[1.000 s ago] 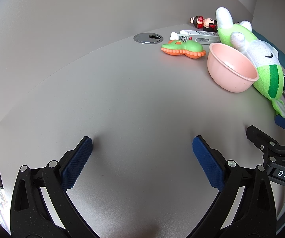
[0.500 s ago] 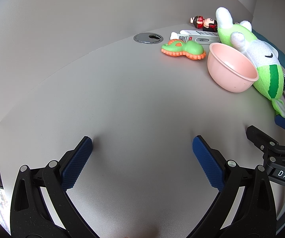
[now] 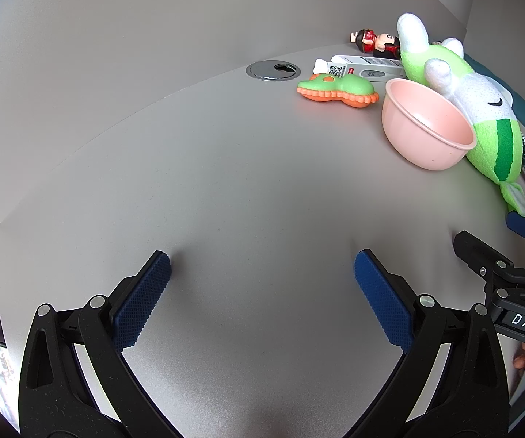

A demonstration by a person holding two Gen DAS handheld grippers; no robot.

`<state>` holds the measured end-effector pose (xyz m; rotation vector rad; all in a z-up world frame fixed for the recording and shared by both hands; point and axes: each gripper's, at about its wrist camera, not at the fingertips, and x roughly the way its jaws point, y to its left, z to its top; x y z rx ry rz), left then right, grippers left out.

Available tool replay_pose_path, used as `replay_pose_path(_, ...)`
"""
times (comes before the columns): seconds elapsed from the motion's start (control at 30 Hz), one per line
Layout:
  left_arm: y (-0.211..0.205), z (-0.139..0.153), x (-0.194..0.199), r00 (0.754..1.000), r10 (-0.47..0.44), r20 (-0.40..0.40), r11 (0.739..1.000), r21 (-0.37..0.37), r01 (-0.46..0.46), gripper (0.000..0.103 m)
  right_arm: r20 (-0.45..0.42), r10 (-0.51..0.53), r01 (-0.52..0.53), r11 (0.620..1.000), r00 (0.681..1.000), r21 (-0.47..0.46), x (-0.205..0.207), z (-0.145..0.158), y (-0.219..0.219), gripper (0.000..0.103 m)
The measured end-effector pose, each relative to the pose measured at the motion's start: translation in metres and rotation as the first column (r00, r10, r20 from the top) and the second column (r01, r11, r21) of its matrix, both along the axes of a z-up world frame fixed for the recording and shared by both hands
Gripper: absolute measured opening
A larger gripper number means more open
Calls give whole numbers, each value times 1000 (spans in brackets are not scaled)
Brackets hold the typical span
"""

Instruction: Collect trash

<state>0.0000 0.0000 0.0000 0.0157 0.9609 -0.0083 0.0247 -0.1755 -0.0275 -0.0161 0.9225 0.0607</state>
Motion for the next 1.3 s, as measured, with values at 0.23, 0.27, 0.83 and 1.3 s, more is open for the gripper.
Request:
replay_pose_path(0.23,0,0,0,1000,0,0,1000,0,0,97,0,0,0,1000,1000,0,0,0,0,101)
replay_pose_path(0.27,0,0,0,1000,0,0,1000,0,0,97,0,0,0,1000,1000,0,0,0,0,101)
replay_pose_path(0.83,0,0,0,1000,0,0,1000,0,0,97,0,-5,5,1000,1000,2,-1,0,-2,101)
replay_pose_path(1.3,-17,18,4,999,-37,-2,998,-44,37,97,21,104,-104,995,994,2,-9,22,-11,101)
